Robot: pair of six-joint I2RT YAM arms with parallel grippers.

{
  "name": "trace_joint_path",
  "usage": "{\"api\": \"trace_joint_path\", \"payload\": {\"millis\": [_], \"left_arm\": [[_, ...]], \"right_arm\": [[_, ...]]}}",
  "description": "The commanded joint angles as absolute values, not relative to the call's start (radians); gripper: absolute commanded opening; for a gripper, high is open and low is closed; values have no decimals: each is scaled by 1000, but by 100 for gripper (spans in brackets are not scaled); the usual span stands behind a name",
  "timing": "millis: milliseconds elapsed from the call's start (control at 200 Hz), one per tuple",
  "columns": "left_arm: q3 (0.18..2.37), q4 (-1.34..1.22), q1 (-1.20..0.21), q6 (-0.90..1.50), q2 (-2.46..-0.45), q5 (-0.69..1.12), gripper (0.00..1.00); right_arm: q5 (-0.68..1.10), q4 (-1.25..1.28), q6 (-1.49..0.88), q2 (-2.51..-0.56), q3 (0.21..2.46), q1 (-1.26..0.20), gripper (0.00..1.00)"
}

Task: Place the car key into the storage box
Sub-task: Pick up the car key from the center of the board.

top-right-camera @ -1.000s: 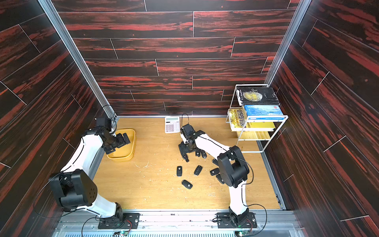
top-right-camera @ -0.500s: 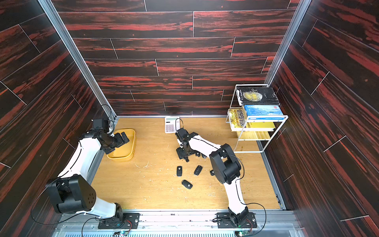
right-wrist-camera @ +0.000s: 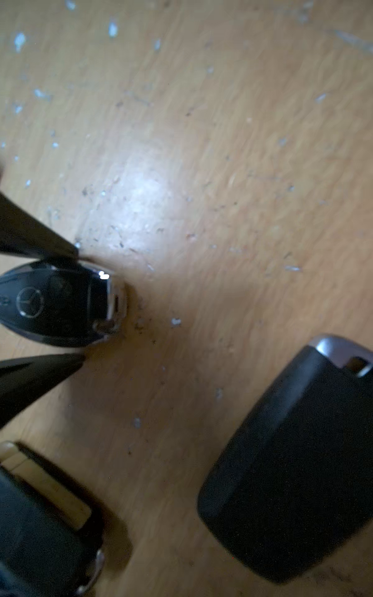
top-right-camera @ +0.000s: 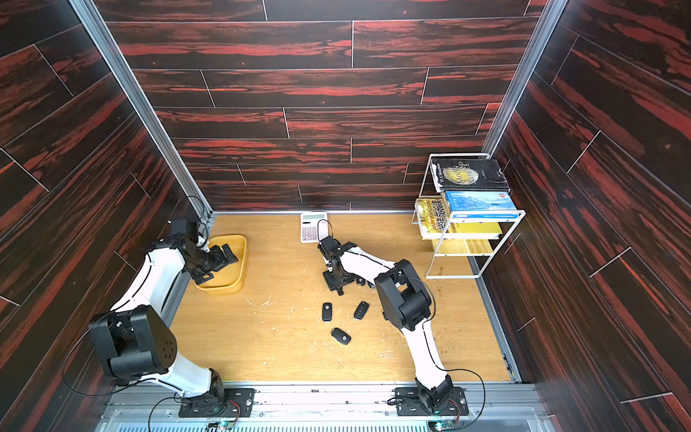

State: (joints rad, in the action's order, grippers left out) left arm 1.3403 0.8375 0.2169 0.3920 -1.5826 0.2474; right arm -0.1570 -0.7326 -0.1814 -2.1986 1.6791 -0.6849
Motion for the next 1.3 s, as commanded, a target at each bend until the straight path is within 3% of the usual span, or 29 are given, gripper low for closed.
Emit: {"api": "trace_joint_path", "payload": {"millis": [0,341,741,952,1127,1298], "left_arm": [[1332,854,222,379,-1579,270,100],[1296,749,222,414,-1539,387,100],[1096,319,221,403,-1341,494,100],[1082,317,201,320,-1353,490,100],[1098,385,75,183,-1359,455,100],[983,190,29,198,-1208,462,100]], "right_arm": [[-129,-747,-185,-2228,1700,-691,42],[-128,-765,-183,-2210,1698,-690,26],[-31,-815,-194,-2139,1810,-692,27],[66,-806,-206,-2078,1832,-687,28],[211,-765,-225,-2021,1813,-659,28],[314,-750,-235,-1980,1810,-622,28]]}}
